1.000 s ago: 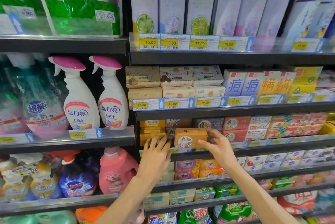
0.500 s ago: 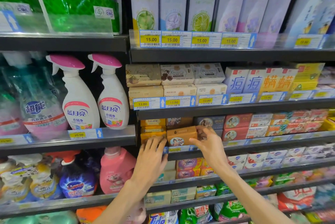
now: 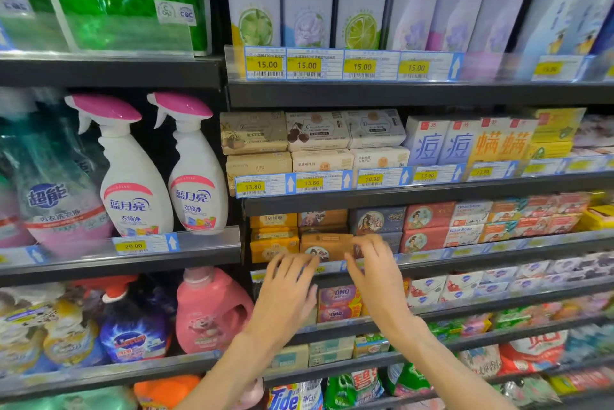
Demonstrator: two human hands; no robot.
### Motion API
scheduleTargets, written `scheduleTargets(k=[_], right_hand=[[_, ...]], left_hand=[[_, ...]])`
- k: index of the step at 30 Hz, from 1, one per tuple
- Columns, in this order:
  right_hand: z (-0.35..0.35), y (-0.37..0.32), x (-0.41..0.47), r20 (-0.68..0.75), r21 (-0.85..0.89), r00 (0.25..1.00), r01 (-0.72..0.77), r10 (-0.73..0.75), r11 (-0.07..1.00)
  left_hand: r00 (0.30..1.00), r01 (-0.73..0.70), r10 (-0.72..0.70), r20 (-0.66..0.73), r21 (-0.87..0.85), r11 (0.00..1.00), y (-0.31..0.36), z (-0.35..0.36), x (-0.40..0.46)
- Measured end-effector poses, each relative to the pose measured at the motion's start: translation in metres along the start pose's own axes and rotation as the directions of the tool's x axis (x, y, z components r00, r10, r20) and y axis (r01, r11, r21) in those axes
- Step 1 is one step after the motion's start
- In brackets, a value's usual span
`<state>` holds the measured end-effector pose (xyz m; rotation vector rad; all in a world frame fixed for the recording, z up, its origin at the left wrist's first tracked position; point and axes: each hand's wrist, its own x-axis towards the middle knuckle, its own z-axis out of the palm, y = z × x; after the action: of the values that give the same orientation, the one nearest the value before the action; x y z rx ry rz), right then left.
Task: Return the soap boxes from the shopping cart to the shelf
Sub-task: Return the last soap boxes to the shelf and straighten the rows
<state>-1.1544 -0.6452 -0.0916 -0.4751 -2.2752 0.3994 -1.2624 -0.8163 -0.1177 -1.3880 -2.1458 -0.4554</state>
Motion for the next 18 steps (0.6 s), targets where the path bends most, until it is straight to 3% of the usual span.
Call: scheduleTargets(k=[3,5,12,18], right_hand=[[0.003,0.002,-0.01,0.055,-0.106,0.98,0.195,-0.19,0.975],[0.01,0.004,-0.011,0.075,-0.139,0.969,0.246,-0.237,0.959],[0.021,0.007,-0.002,0.117,-0.175,0.977,0.2,-0.181,0.964],[0.021,0.008,-0.003,0.117,-0.169,0.977,0.196,-0.178,0.966]], left_hand=[[0.997,-0.078,0.078,0.0,-0.026,0.997,0.012,0.004,0.01],[0.997,-0.074,0.074,0.017,-0.021,0.997,0.014,0.008,0.014],[0.996,0.042,-0.043,0.084,0.014,0.999,0.016,0.009,0.019],[0.989,0.063,-0.062,0.136,-0.004,0.998,0.016,0.005,0.023]])
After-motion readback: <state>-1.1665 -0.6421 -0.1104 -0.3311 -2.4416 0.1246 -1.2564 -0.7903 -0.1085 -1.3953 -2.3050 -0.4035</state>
